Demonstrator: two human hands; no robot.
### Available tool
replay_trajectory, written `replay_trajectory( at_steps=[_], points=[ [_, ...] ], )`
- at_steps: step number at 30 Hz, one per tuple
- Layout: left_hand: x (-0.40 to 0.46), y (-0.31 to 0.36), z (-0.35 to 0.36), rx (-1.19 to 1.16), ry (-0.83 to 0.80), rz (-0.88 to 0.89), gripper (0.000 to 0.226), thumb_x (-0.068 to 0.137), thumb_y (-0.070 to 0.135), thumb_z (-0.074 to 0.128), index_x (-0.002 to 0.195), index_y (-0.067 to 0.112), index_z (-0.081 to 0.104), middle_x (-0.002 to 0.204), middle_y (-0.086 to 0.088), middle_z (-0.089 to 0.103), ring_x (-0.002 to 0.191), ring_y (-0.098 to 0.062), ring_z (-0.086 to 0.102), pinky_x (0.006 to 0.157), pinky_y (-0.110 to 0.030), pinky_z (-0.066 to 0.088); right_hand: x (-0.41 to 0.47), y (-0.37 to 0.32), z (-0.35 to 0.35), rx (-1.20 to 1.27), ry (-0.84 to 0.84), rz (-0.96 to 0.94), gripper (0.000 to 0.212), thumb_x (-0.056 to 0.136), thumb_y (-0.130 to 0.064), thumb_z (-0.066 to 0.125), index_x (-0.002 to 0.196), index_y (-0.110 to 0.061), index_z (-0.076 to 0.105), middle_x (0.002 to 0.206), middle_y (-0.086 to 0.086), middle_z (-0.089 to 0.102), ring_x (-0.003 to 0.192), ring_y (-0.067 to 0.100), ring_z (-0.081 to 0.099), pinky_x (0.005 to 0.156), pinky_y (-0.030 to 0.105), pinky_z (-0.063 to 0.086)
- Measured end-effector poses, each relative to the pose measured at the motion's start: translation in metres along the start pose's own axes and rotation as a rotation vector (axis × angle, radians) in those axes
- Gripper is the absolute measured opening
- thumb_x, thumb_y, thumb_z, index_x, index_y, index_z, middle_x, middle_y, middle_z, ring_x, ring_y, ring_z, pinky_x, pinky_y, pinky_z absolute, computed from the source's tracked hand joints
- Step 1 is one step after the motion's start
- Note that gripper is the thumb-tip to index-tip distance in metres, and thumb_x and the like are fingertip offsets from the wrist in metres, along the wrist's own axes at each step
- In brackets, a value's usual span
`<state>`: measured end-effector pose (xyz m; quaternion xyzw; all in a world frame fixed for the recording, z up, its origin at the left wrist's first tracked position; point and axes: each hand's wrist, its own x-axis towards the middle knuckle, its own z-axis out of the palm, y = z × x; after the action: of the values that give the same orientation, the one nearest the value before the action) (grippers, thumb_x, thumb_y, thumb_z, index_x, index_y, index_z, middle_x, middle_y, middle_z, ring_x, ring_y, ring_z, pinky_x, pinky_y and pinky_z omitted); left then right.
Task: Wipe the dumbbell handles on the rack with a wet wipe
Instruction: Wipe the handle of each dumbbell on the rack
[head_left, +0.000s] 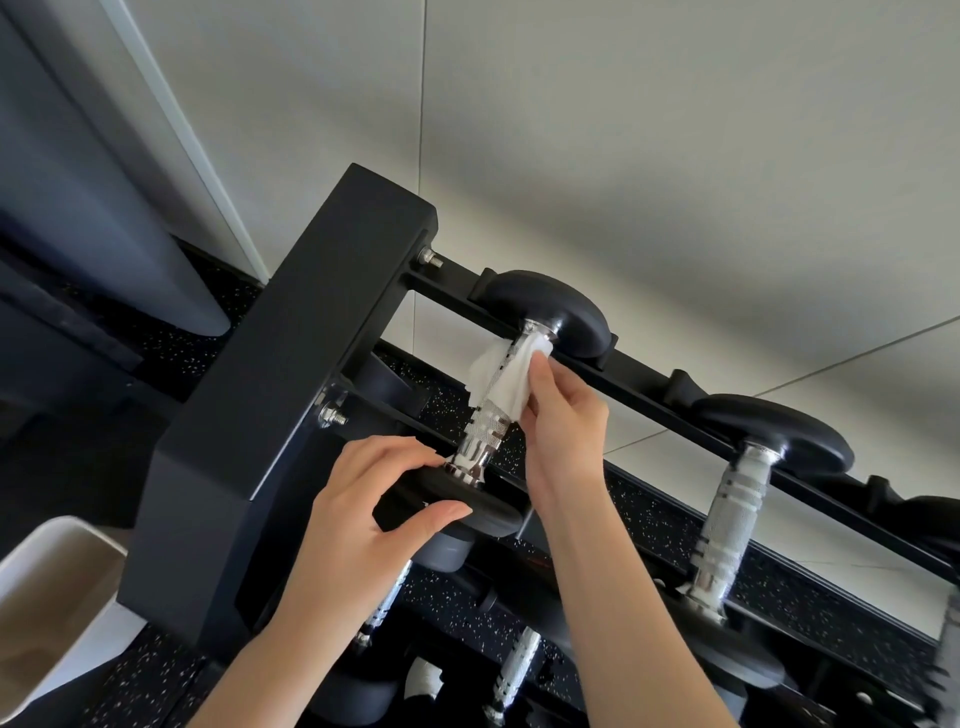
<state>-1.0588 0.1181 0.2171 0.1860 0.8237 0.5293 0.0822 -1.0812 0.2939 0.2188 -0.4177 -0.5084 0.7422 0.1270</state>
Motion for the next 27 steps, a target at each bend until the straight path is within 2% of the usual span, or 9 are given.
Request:
replay_trajectory(
  at_steps=[4, 8, 11, 14, 17, 19, 22, 25, 27],
  points=[
    [0.0, 0.0, 0.0, 0.004, -0.005, 0.0, 0.032, 0.072, 0.045, 0.066, 0.097, 0.025, 0.068, 0.108, 0.021, 0.056, 0.11, -0.006, 0.052, 0.092, -0.006, 0.033, 0.006, -0.008, 0.001, 0.156, -0.134, 0.063, 0.025, 0.096, -0.016, 0.049, 0.11, -0.001, 0.061, 0.099, 0.009, 0.068, 0.091, 0.018, 0.065, 0.097, 0.04, 0.049],
    [0.0, 0.001, 0.0, -0.003, -0.002, -0.005, 0.032, 0.072, 0.046, 0.066, 0.097, 0.025, 0.068, 0.109, 0.023, 0.056, 0.11, -0.005, 0.052, 0.092, -0.005, 0.032, 0.009, -0.007, -0.006, 0.203, -0.31, 0.117, 0.035, 0.1, -0.023, 0.038, 0.121, -0.002, 0.055, 0.116, 0.013, 0.065, 0.11, 0.024, 0.061, 0.1, 0.041, 0.045],
    [0.0, 0.002, 0.0, -0.011, -0.001, -0.011, 0.032, 0.072, 0.046, 0.066, 0.097, 0.027, 0.068, 0.109, 0.024, 0.055, 0.11, -0.005, 0.052, 0.093, -0.006, 0.032, 0.006, -0.003, -0.011, 0.159, -0.38, 0.142, 0.04, 0.101, -0.026, 0.032, 0.127, -0.001, 0.051, 0.122, 0.015, 0.062, 0.116, 0.027, 0.058, 0.1, 0.041, 0.044],
    [0.0, 0.003, 0.001, -0.013, -0.001, -0.014, 0.03, 0.072, 0.047, 0.065, 0.097, 0.031, 0.066, 0.11, 0.024, 0.055, 0.111, -0.005, 0.052, 0.093, -0.006, 0.033, -0.003, 0.004, -0.019, 0.078, -0.436, 0.171, 0.039, 0.102, -0.026, 0.03, 0.12, -0.003, 0.055, 0.115, 0.013, 0.066, 0.11, 0.026, 0.061, 0.09, 0.035, 0.052],
    [0.0, 0.002, 0.001, -0.009, 0.001, -0.017, 0.032, 0.071, 0.048, 0.065, 0.096, 0.028, 0.067, 0.109, 0.024, 0.055, 0.11, -0.005, 0.051, 0.093, -0.006, 0.033, -0.013, 0.011, -0.025, -0.029, -0.508, 0.165, 0.043, 0.101, -0.028, 0.031, 0.121, 0.002, 0.054, 0.117, 0.021, 0.064, 0.111, 0.034, 0.059, 0.097, 0.047, 0.047],
    [0.0, 0.001, 0.001, -0.011, 0.001, -0.017, 0.033, 0.072, 0.047, 0.066, 0.097, 0.027, 0.068, 0.109, 0.023, 0.055, 0.11, -0.005, 0.051, 0.093, -0.006, 0.032, -0.019, 0.014, -0.029, -0.094, -0.536, 0.16, 0.043, 0.101, -0.027, 0.033, 0.123, 0.003, 0.053, 0.119, 0.023, 0.062, 0.112, 0.036, 0.058, 0.1, 0.048, 0.044],
    [0.0, 0.001, 0.001, -0.015, 0.001, -0.009, 0.033, 0.072, 0.046, 0.066, 0.097, 0.026, 0.068, 0.108, 0.023, 0.055, 0.11, -0.006, 0.051, 0.092, -0.007, 0.033, -0.023, 0.017, -0.034, -0.202, -0.551, 0.125, 0.036, 0.098, -0.027, 0.039, 0.114, -0.002, 0.059, 0.109, 0.019, 0.067, 0.102, 0.034, 0.064, 0.094, 0.048, 0.048],
    [0.0, 0.001, 0.001, -0.013, 0.001, 0.002, 0.032, 0.073, 0.046, 0.066, 0.097, 0.025, 0.068, 0.109, 0.02, 0.056, 0.11, -0.008, 0.052, 0.093, -0.008, 0.033, -0.028, 0.018, -0.037, -0.356, -0.542, 0.044, 0.028, 0.097, -0.024, 0.044, 0.095, -0.004, 0.064, 0.091, 0.015, 0.069, 0.084, 0.029, 0.064, 0.087, 0.051, 0.048],
    [0.0, 0.001, 0.001, -0.014, 0.003, 0.004, 0.032, 0.073, 0.047, 0.066, 0.097, 0.026, 0.068, 0.108, 0.02, 0.056, 0.11, -0.008, 0.051, 0.093, -0.009, 0.033, -0.031, 0.018, -0.038, -0.422, -0.517, 0.01, 0.022, 0.097, -0.018, 0.047, 0.097, -0.004, 0.064, 0.088, 0.016, 0.069, 0.08, 0.025, 0.065, 0.085, 0.045, 0.052]
  ],
)
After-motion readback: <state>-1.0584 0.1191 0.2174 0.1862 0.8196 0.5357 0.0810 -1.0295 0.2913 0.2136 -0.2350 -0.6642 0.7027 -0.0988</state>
